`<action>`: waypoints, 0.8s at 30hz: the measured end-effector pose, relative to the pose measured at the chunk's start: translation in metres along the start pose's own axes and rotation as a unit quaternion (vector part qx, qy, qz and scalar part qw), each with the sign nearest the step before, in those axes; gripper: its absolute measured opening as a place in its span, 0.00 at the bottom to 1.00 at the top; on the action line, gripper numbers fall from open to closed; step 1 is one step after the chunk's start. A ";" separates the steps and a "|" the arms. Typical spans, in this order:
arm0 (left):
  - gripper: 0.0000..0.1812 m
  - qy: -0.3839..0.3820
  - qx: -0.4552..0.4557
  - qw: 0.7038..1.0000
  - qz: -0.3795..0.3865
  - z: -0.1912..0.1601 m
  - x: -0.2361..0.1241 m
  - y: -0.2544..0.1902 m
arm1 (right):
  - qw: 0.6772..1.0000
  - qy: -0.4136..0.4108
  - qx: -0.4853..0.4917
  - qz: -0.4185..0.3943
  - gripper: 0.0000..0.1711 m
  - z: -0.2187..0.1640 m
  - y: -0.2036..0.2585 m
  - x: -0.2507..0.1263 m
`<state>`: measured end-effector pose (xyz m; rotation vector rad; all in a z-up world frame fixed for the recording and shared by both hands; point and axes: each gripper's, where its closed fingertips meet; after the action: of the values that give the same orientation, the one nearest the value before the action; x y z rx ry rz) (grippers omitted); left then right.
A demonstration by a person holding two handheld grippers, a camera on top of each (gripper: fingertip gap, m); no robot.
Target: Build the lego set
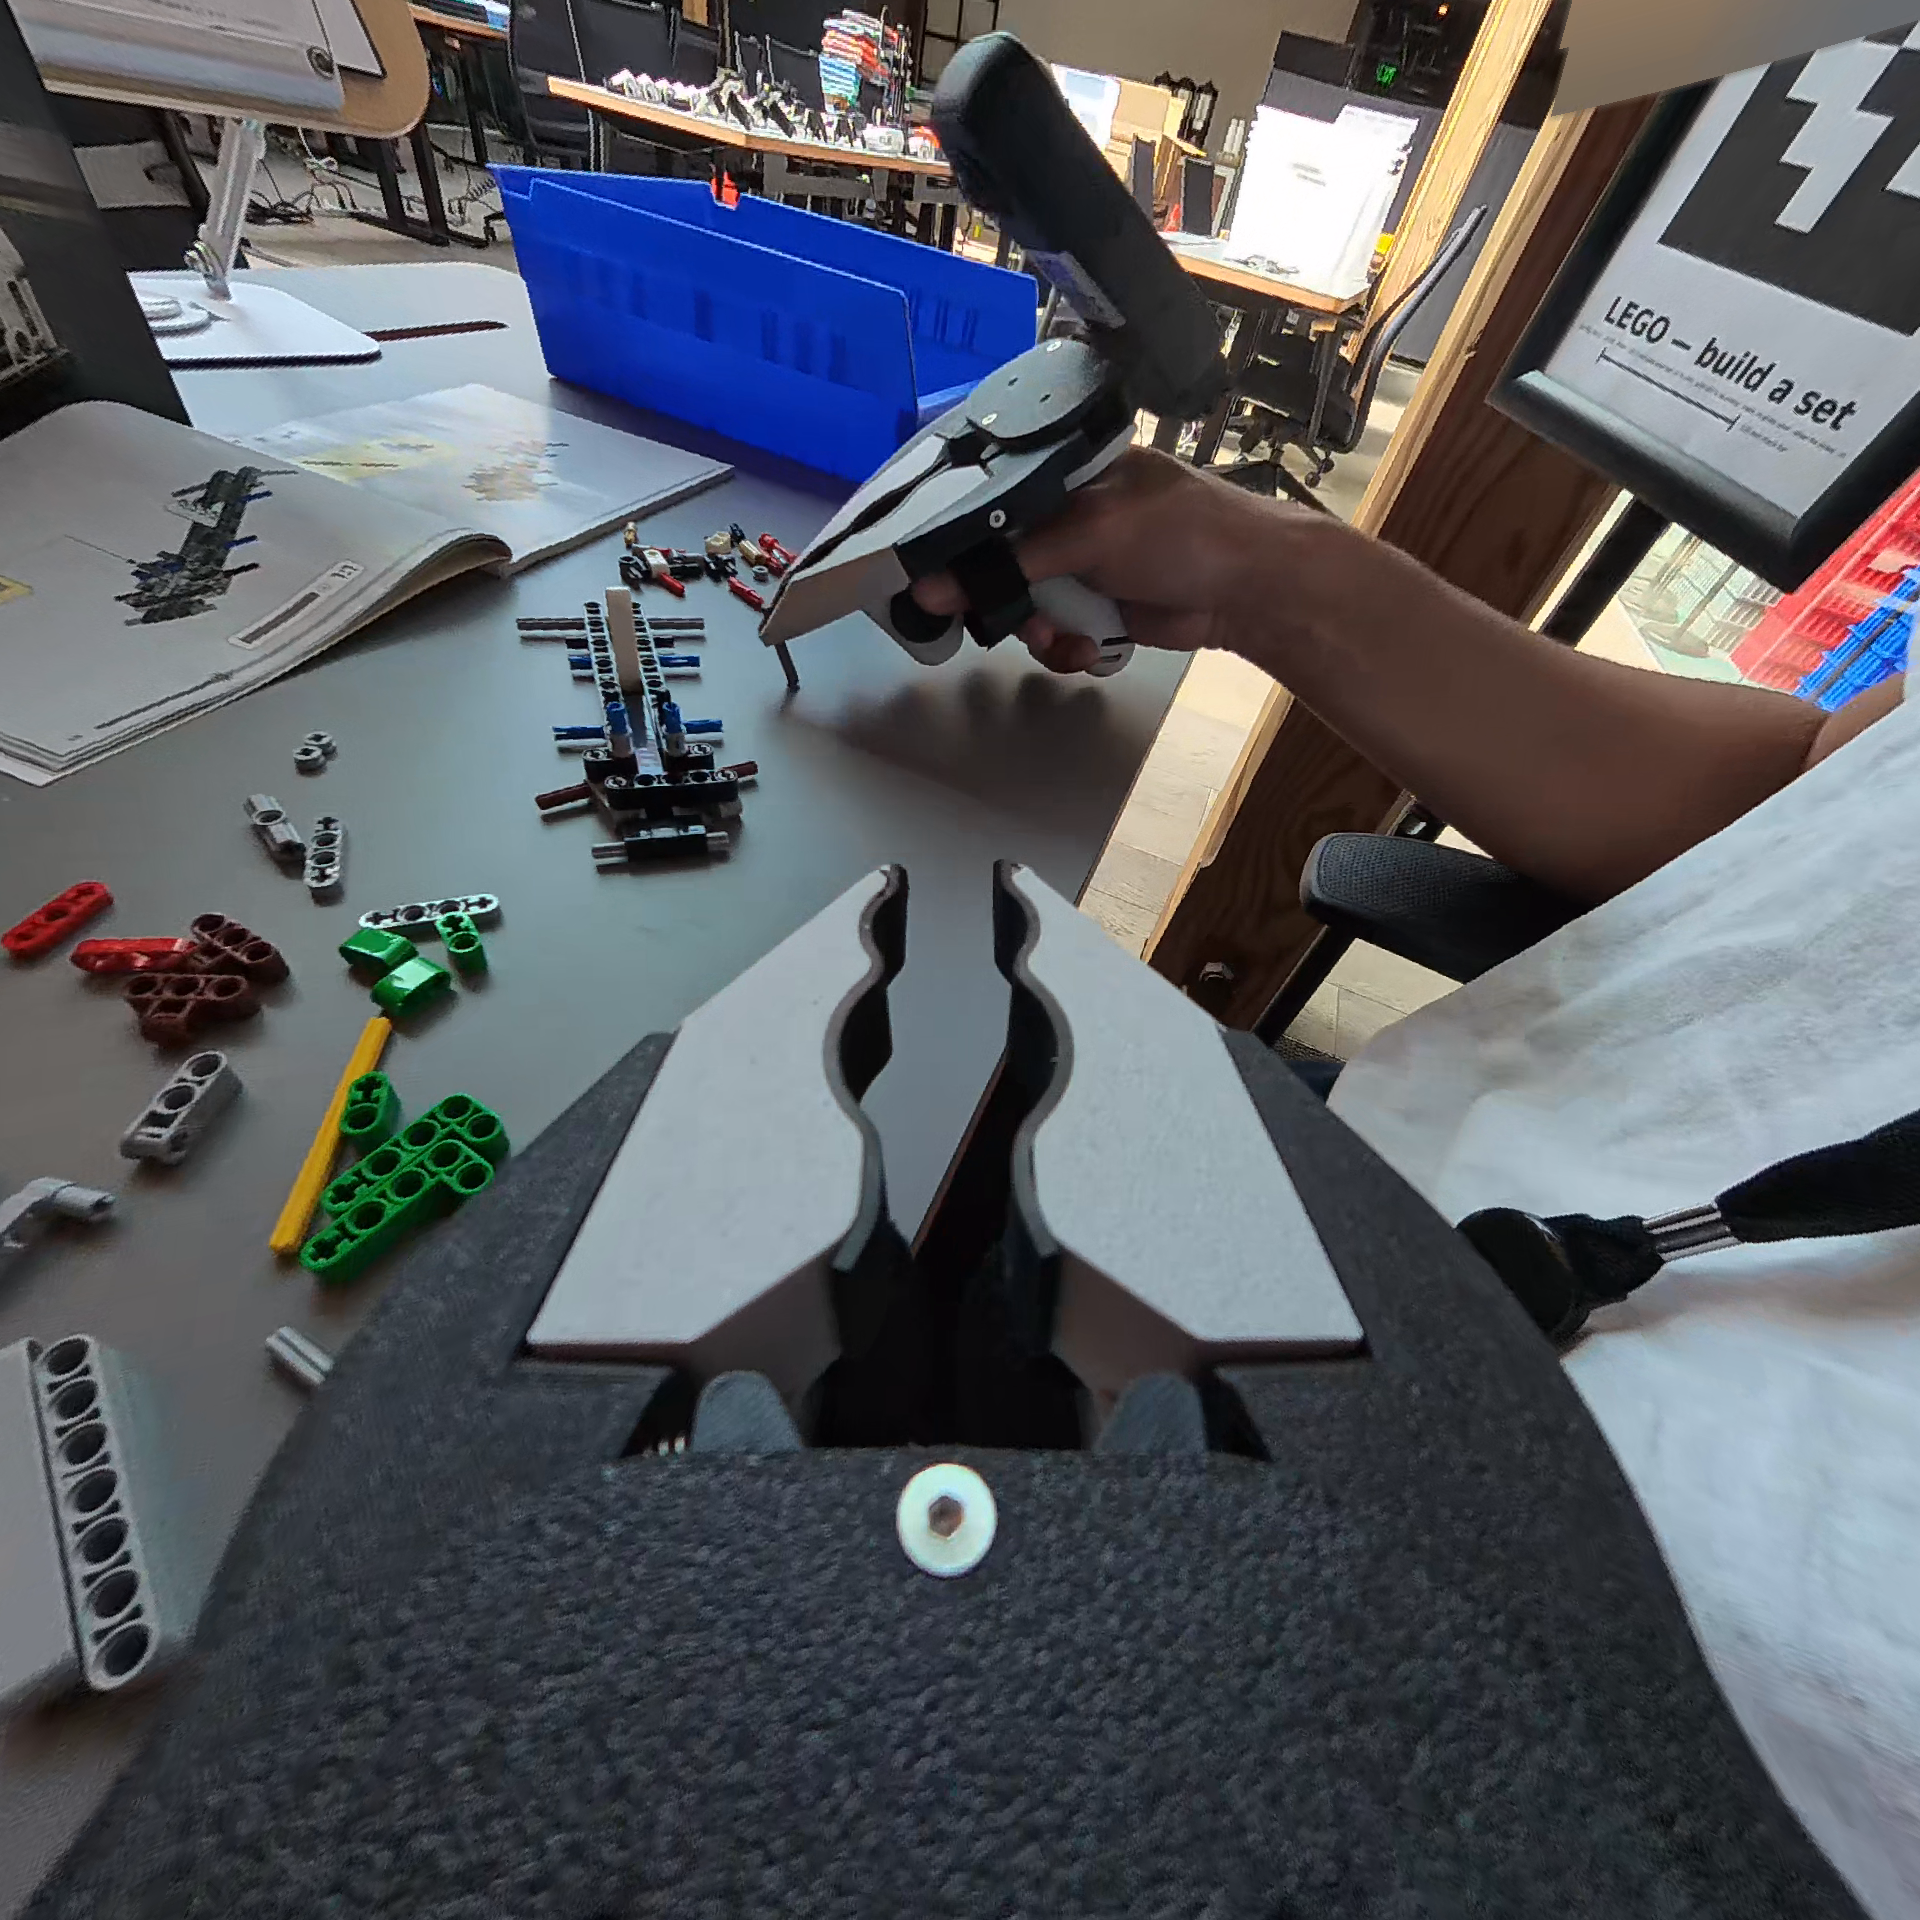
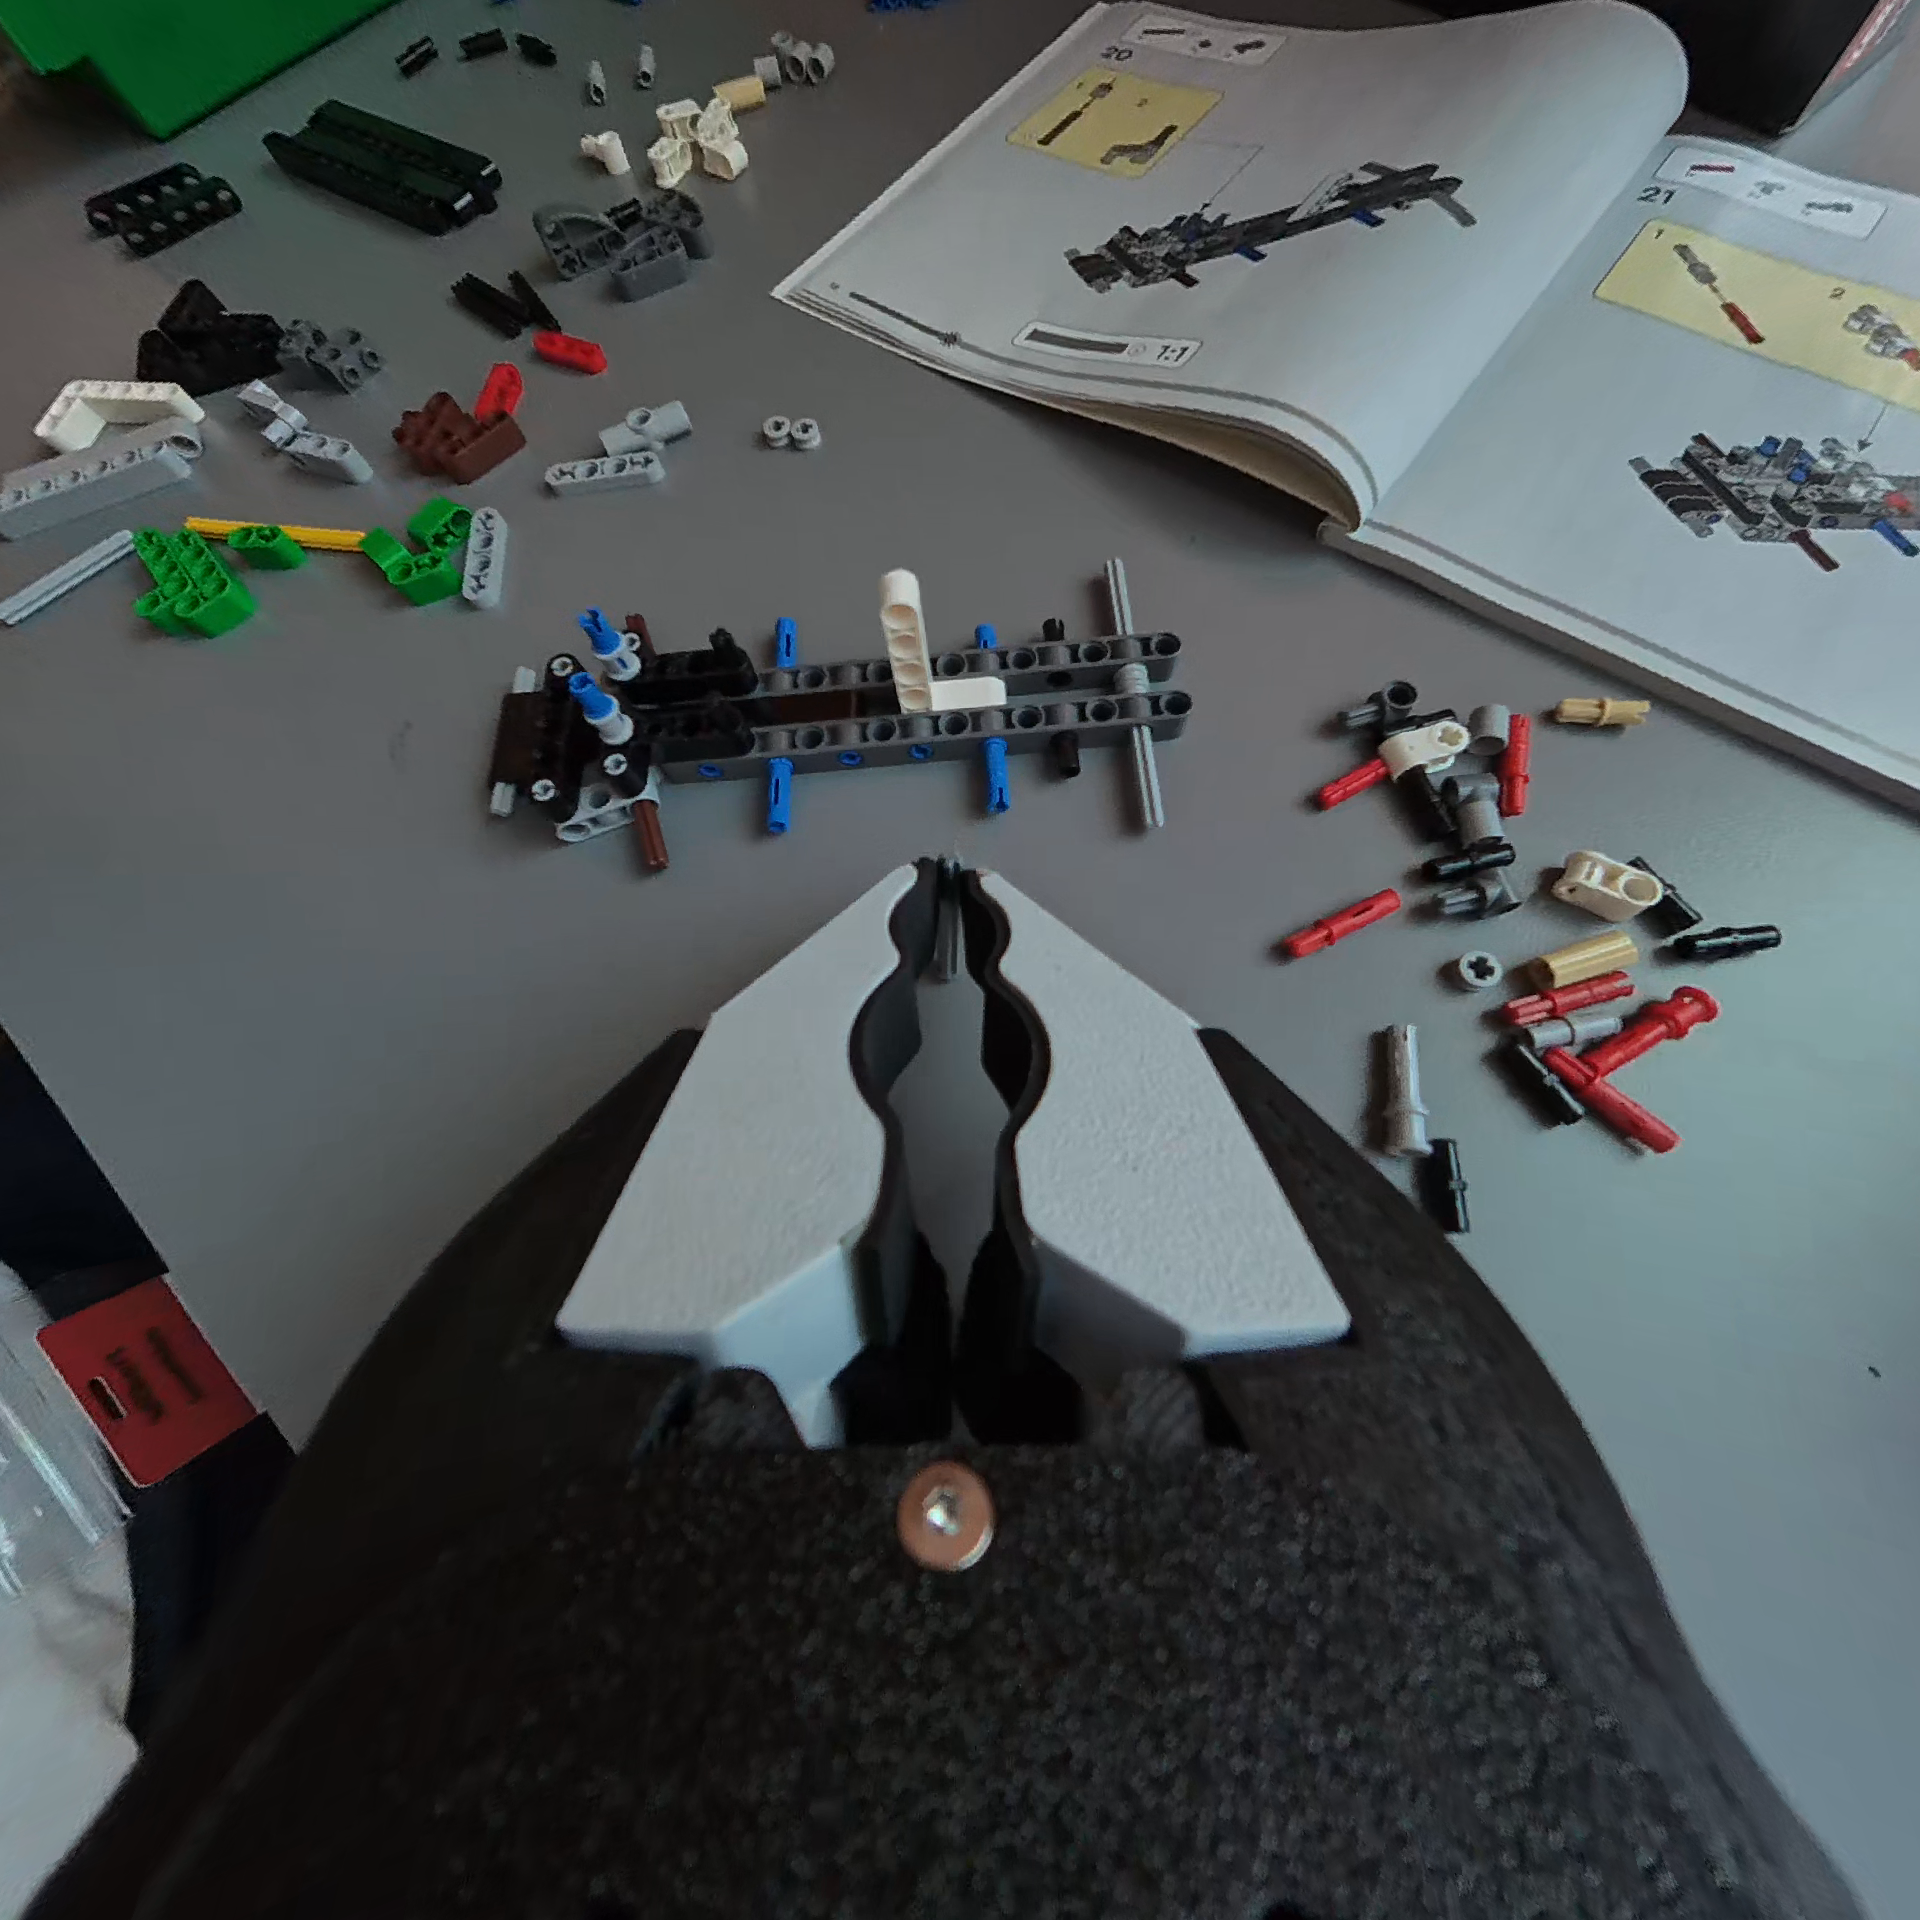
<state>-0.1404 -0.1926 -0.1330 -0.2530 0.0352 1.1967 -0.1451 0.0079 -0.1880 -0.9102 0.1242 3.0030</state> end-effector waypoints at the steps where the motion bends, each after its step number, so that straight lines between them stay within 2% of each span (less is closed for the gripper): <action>1: 0.08 -0.001 0.000 1.000 0.001 -0.002 0.000 0.000 | 1.000 -0.003 0.001 -0.006 0.01 -0.001 0.000 -0.002; 4: 0.08 -0.005 -0.007 1.000 -0.002 -0.006 0.002 0.001 | 0.998 0.040 -0.009 -0.043 0.00 -0.020 -0.006 -0.003; 6: 0.08 -0.011 -0.016 1.000 -0.005 -0.008 0.003 0.002 | 0.998 0.035 -0.026 -0.050 0.00 -0.021 -0.002 -0.006; 8: 0.08 -0.013 -0.023 1.000 -0.010 -0.008 0.003 0.001 | 0.999 -0.037 -0.017 -0.029 0.00 0.003 0.010 -0.011; 12: 0.08 -0.019 -0.030 0.999 0.001 -0.006 0.003 0.008 | 0.991 -0.099 0.065 0.058 0.00 0.037 0.026 -0.018; 13: 0.07 -0.022 -0.037 0.999 0.011 -0.002 0.005 0.013 | 0.980 -0.124 0.110 0.111 0.00 0.049 0.038 -0.023; 15: 0.08 -0.028 -0.045 0.998 0.036 0.010 0.011 0.025 | 0.936 -0.185 0.187 0.234 0.00 0.079 0.069 -0.040; 17: 0.11 -0.027 -0.050 0.998 0.024 0.020 0.021 0.024 | 0.900 -0.229 0.219 0.299 0.00 0.097 0.090 -0.050; 21: 0.14 -0.054 -0.100 0.993 -0.041 0.039 0.042 0.012 | 0.888 -0.234 0.189 0.348 0.00 0.098 0.140 -0.040; 24: 0.13 -0.074 -0.148 0.983 -0.080 0.044 0.048 0.011 | 0.887 -0.224 0.170 0.366 0.00 0.091 0.166 -0.032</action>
<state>-0.1374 -0.1353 -0.0998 -0.4197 -0.2898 1.0556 -0.1724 -0.1500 -0.0823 -0.1105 1.1852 3.5376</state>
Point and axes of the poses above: each gripper's, where its closed fingertips meet, x out along the fingers, z out of its top, y = z × x across the jaws, and after that the axes turned 3 degrees about -y, right-handed
